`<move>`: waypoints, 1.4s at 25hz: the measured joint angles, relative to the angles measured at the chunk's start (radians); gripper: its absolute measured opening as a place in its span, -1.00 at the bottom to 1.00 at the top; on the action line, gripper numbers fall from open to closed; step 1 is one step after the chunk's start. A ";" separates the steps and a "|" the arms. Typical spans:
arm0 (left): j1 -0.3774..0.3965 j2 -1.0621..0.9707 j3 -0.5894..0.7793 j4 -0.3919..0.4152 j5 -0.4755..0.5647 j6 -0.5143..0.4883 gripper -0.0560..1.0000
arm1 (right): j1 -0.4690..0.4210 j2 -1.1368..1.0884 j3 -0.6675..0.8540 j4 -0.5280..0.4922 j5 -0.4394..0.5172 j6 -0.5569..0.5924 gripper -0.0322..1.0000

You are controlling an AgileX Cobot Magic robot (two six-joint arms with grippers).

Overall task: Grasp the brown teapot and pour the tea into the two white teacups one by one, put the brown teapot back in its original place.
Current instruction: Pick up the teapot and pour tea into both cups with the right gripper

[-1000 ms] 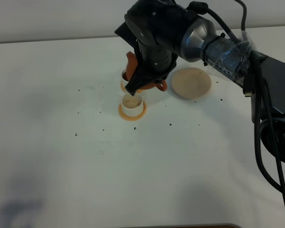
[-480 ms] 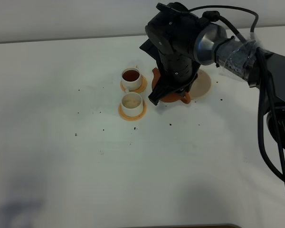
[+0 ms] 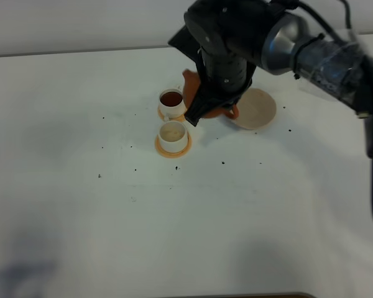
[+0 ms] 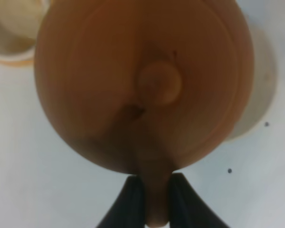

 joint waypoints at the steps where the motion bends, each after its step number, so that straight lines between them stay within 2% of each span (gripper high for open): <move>1: 0.000 0.000 0.000 0.000 0.000 0.000 -0.09 | 0.010 -0.023 0.022 -0.007 -0.002 0.005 -0.75; 6: 0.000 0.000 0.000 0.000 0.000 0.000 -0.09 | 0.066 -0.077 0.156 -0.069 0.001 0.023 -0.75; 13: 0.000 0.000 0.000 0.000 0.000 0.000 -0.09 | 0.144 -0.077 0.268 -0.215 0.001 0.043 -0.75; 22: 0.000 0.000 0.000 0.000 0.000 0.000 -0.09 | 0.206 0.000 0.275 -0.413 0.000 0.025 -0.75; 35: 0.000 0.000 0.000 0.000 0.000 0.000 -0.09 | 0.235 0.079 0.275 -0.586 -0.038 -0.041 -0.75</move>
